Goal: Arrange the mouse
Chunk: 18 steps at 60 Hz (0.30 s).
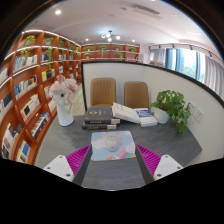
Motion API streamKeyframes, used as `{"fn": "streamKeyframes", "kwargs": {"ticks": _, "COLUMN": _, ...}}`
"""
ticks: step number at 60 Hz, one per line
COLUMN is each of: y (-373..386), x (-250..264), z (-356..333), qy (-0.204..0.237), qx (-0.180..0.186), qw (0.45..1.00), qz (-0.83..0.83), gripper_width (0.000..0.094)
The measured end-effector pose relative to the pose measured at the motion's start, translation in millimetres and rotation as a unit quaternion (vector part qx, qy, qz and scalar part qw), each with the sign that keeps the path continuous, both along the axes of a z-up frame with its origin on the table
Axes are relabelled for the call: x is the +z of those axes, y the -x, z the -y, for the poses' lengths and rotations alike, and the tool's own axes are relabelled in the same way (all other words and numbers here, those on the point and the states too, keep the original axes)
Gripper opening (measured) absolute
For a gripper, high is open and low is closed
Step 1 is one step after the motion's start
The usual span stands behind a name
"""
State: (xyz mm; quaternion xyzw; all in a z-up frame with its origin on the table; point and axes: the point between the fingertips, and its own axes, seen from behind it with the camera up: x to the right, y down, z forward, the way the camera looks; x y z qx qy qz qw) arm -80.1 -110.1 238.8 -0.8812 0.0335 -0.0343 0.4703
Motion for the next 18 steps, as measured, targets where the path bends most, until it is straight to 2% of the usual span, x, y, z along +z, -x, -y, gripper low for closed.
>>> {"fn": "streamKeyframes", "kwargs": {"ticks": 18, "y": 15.6, "x": -0.5, "z": 34.7, "qy": 0.003, "qx": 0.005, "qw": 1.000, "qz": 0.001, "gripper_width": 0.0866}}
